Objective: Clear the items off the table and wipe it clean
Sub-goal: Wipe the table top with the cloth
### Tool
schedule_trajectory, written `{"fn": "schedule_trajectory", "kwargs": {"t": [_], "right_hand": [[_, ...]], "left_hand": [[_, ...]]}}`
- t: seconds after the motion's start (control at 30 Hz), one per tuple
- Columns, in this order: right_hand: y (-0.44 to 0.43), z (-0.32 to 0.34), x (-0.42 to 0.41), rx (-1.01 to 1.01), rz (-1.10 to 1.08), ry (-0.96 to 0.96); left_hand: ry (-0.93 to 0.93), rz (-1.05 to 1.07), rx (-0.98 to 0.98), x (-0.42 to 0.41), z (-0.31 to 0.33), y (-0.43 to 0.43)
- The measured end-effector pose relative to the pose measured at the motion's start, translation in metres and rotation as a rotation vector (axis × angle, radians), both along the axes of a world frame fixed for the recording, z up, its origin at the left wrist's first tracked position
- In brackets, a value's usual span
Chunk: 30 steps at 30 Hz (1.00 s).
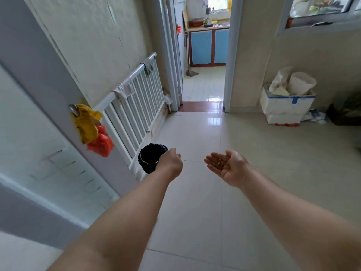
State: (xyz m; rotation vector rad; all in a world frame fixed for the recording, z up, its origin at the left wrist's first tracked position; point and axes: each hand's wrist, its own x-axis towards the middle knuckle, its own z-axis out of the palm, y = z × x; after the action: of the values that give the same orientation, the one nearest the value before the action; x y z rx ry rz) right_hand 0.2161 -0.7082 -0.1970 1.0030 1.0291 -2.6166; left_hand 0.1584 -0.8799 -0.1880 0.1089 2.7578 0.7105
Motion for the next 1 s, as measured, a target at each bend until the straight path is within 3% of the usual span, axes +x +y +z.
{"fn": "schedule_trajectory", "kwargs": {"t": [0.27,0.6,1.0], "right_hand": [[0.004,-0.036,-0.123,0.086,0.063,-0.094],[-0.024,-0.053,-0.325,0.091,0.191,-0.111],[-0.073,-0.102,-0.5,0.243,0.451,-0.253]], "left_hand": [[-0.004,0.145,0.014,-0.109,-0.026,-0.02],[-0.164,0.397,0.092,-0.283,-0.069,-0.053],[-0.166,0.678,0.165,-0.399,-0.099,-0.085]]}}
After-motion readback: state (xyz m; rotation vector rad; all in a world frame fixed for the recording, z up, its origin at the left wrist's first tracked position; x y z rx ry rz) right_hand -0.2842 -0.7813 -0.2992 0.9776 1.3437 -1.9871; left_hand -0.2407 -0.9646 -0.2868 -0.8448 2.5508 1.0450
